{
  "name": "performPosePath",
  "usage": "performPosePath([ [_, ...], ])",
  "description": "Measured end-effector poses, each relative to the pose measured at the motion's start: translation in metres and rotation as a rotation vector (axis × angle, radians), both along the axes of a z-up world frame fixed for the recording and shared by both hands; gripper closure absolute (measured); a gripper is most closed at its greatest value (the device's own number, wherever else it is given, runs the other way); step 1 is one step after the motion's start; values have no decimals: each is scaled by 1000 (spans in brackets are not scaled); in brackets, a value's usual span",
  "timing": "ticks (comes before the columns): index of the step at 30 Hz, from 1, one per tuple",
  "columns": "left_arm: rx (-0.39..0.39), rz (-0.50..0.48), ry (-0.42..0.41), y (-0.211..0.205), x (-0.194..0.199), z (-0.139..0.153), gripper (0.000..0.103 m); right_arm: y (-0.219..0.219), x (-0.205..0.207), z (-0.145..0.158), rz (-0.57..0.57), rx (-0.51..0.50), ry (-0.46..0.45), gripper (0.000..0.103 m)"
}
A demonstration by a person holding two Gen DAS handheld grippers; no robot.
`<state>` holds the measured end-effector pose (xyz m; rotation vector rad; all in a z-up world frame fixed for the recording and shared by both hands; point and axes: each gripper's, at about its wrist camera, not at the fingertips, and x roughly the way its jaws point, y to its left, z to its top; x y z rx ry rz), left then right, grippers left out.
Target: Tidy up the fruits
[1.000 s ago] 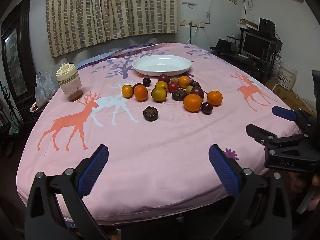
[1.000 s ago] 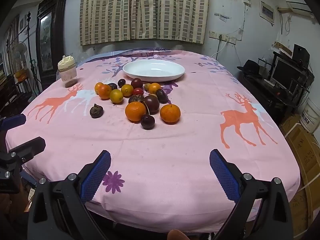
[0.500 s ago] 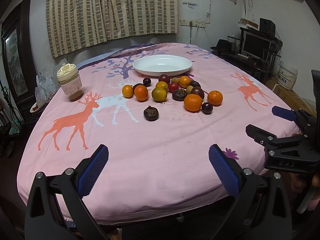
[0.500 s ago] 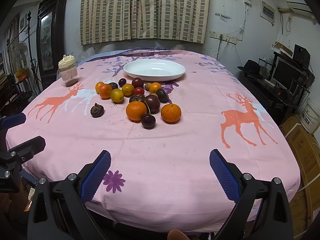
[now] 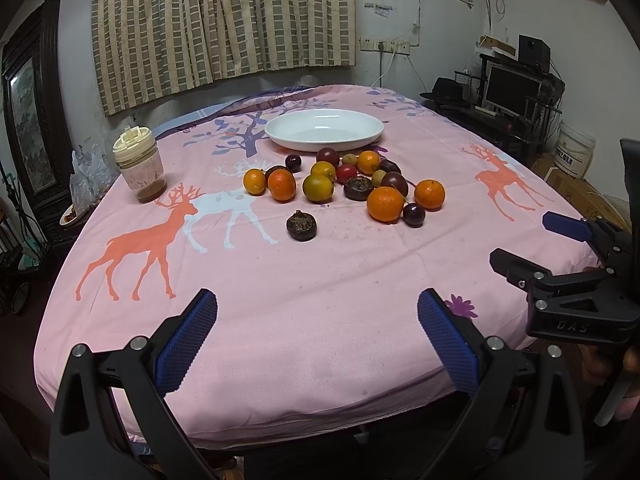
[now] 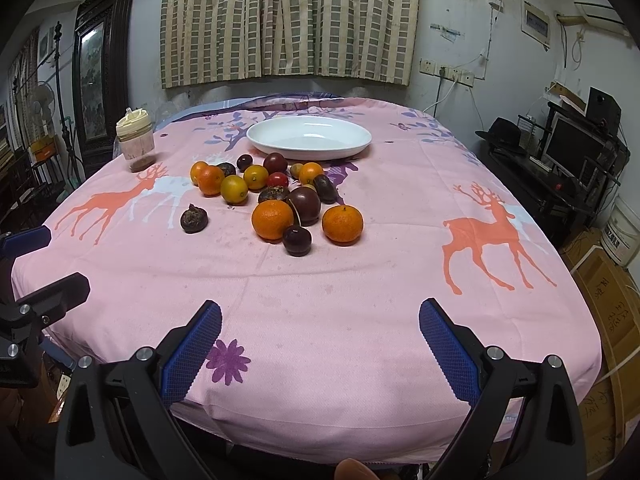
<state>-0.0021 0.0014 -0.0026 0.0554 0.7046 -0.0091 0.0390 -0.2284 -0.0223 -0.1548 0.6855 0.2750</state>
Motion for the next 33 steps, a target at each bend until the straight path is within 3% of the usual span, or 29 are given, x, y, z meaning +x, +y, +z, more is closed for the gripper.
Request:
performPosePath([
  [33,1,2,9,-1,-1,-5,5,-1,1,-5,4,-5,12,4],
])
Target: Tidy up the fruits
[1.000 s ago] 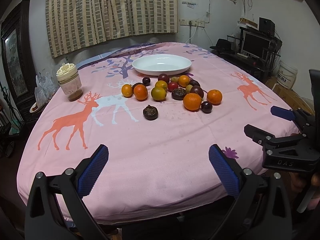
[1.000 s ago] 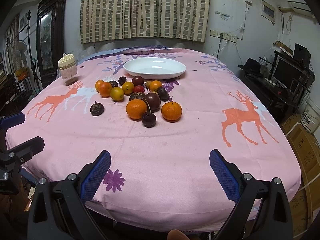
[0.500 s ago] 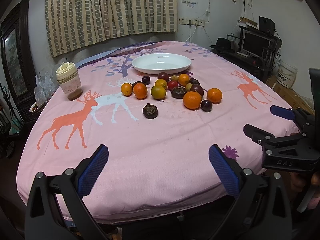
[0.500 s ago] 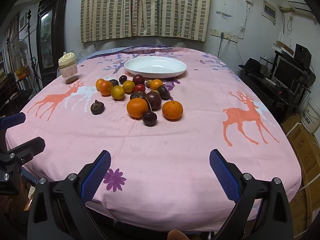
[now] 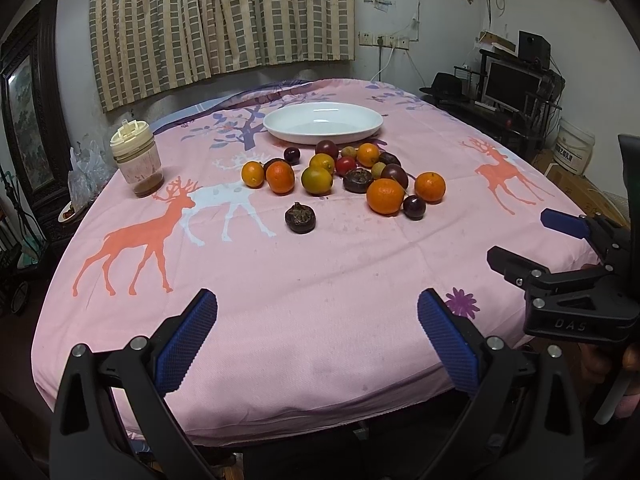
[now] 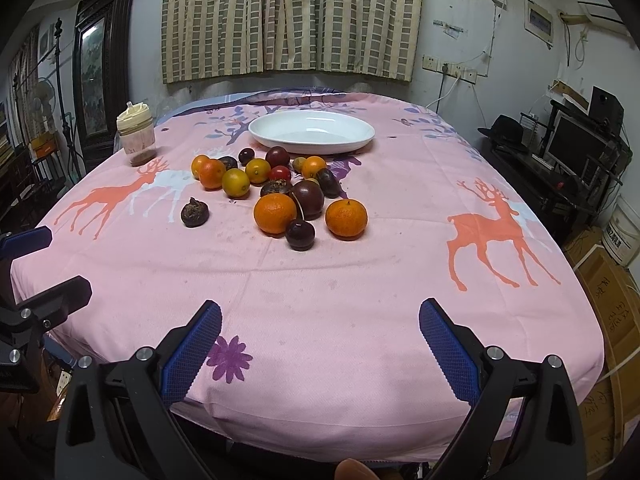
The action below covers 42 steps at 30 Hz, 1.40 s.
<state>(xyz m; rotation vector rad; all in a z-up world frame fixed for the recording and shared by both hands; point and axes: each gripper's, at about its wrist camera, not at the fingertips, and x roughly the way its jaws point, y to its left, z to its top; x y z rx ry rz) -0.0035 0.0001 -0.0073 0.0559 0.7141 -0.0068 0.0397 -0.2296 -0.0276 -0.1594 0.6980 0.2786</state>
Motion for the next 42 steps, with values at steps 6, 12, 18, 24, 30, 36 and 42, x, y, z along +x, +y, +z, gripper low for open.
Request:
performPosePath([
  [6,-1,3,13,0,0,-8,5,2,0,-5,3,-4,3,4],
  [12,-16,14,47,5,5,-13,5,3,2,-6,22,14,-22,4],
  [18,-46,24,81,21,11,-26,5,-7,10,-10,67,200,-33,4],
  [24,-86,60,84,50,22,-40,5,-4,26,-30,56,211,4,4],
  [30,-112,36,99,65,51,-40,24,6,63,-37,65,168,96,43],
  [36,-143,10,138,71,89,-44,30,23,97,-44,91,136,141,50],
  [42,-138,-4,163,72,122,-48,30,29,122,-51,96,134,219,50],
])
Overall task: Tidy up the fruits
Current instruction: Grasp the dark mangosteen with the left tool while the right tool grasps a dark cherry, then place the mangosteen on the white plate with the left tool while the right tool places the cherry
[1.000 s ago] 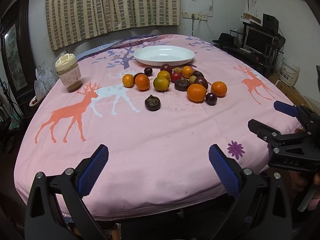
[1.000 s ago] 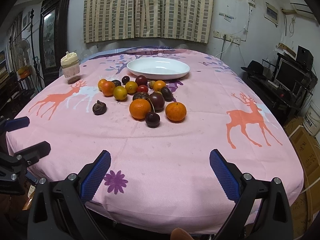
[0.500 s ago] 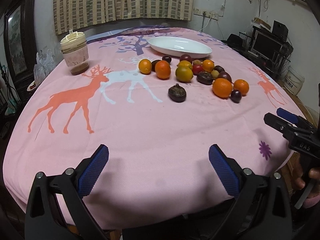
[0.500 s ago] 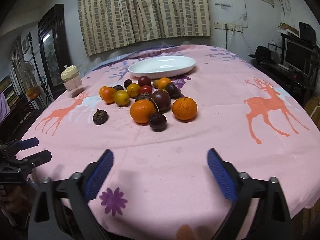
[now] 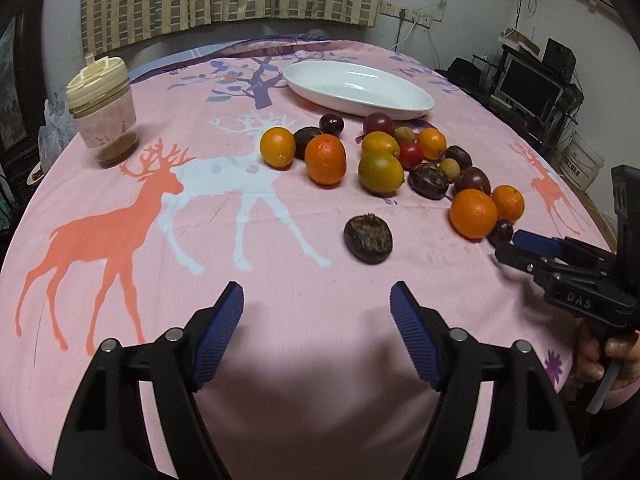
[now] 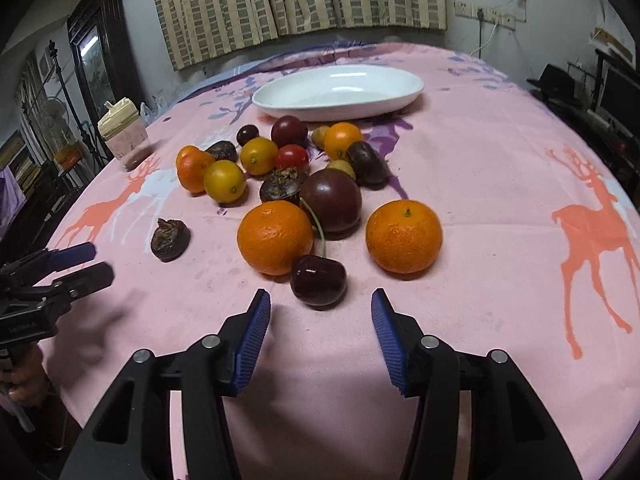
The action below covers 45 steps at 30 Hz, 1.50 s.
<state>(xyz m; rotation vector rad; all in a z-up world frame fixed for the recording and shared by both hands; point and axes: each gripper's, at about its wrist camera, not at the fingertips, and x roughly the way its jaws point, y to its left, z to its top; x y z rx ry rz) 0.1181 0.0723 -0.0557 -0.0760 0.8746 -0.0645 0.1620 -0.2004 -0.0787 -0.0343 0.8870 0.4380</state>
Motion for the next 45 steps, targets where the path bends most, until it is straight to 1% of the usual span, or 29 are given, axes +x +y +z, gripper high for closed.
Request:
performPosePath([
  [3,-1,-23,7,-4,14,-2,30,3,2,0,18,-5,8,50],
  [8,9,-77,16,-16,29,-5,30,4,7,0,25,-10,26,55],
  [10,14,-93,24,-20,33,-7,30,5,10,1,28,-19,31,62],
  [13,17,-110,39,-23,40,-9,34,5,14,1,24,-43,27,73],
  [15,21,-116,47,-25,46,-10,41,3,15,1,24,-35,28,73],
  [20,30,-146,80,-33,57,-16,55,-7,12,0,21,29,42,73],
  [22,49,-155,80,-37,60,-17,57,-9,11,0,18,38,41,73],
  [24,72,-159,79,-40,62,-17,65,-9,9,0,21,38,36,73],
  [25,80,-165,79,-42,63,-17,67,-9,8,0,22,39,34,73],
  [27,91,-167,79,-44,63,-17,68,-10,8,1,25,42,33,73],
  [30,69,-184,83,-42,60,-14,68,-14,7,7,37,60,28,73],
  [33,42,-190,34,-37,62,6,68,-18,12,33,63,121,-16,73],
  [36,20,-194,-67,-36,84,42,68,-15,34,64,58,142,-126,73],
  [37,4,-197,-90,-36,94,50,68,-12,50,73,34,152,-155,73],
  [38,-21,-195,-102,-35,111,58,68,-9,65,76,16,166,-164,73],
  [40,-69,-174,-100,-33,154,67,68,0,107,80,-15,184,-149,73],
  [43,-53,-126,-80,-34,212,68,68,20,170,73,-62,144,-89,73],
  [45,-53,-104,-29,-35,250,58,68,35,202,65,-64,115,-45,73],
])
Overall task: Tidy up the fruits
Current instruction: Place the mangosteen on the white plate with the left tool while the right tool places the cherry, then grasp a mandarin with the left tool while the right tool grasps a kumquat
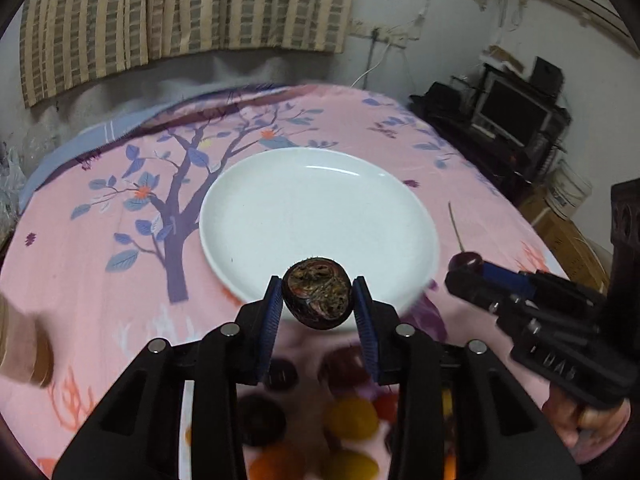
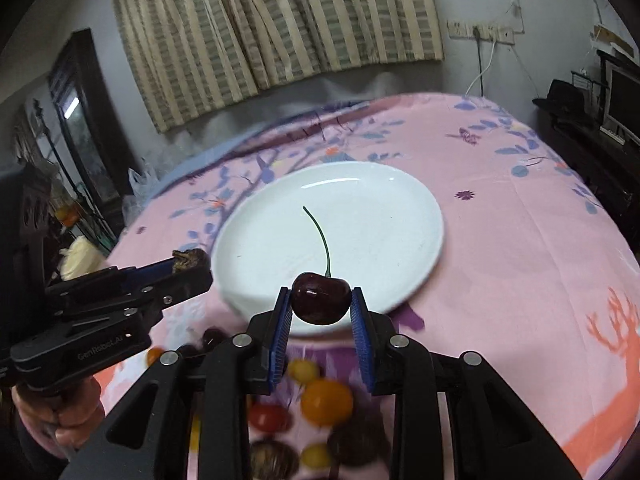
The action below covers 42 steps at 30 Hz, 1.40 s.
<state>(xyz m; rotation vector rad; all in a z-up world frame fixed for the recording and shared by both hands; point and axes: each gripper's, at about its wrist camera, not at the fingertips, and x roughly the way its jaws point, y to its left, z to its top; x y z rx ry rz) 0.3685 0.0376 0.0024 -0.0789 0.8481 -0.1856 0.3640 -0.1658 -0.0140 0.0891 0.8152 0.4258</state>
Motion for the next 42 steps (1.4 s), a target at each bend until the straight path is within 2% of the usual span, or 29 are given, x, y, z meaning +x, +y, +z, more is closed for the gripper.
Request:
performPosePath([
  [3,55,25,70,-2,36,-21,68,17,43,-21,-16,-71,98,73],
  [5,76,33,113,-1,53,-35,68,22,57,-34,-14,-81,143,73],
  [8,84,24,148,0,63,-48,66,28,67,-45,-6,-94,161,72],
  [9,92,28,151,1,65,-49,51,29,68,-47,-4,-99,156,72],
  [10,110,48,144,2,65,-49,45,29,66,-47,-8,-107,155,66],
  [11,125,75,128,4,64,-46,34,26,64,-47,-15,-113,151,61],
  [12,115,81,108,8,62,-42,29,22,61,-44,-21,-112,142,54],
  [13,81,77,99,13,56,-36,26,17,57,-39,-29,-105,133,51],
  [15,6,53,88,23,42,-26,10,7,46,-28,-45,-84,111,46],
  [17,-12,51,64,32,24,-16,10,-5,29,-15,-53,-66,73,42],
  [22,35,74,25,52,-23,-12,6,-25,-48,-4,-49,-29,-12,37],
  [27,39,124,34,75,-61,-29,5,-27,-140,-21,-8,36,-24,33],
  [29,33,129,40,85,-73,-33,5,-21,-164,-31,11,24,-7,33],
  [31,22,153,53,94,-82,-37,5,-13,-183,-38,14,-21,-32,33],
  [35,-9,162,49,102,-93,-36,5,-2,-190,-46,-2,-110,-45,33],
  [39,48,186,15,102,-104,-36,5,3,-187,-52,-15,-156,-21,34],
  [42,31,185,16,106,-108,-36,5,6,-184,-55,-13,-164,-10,37],
])
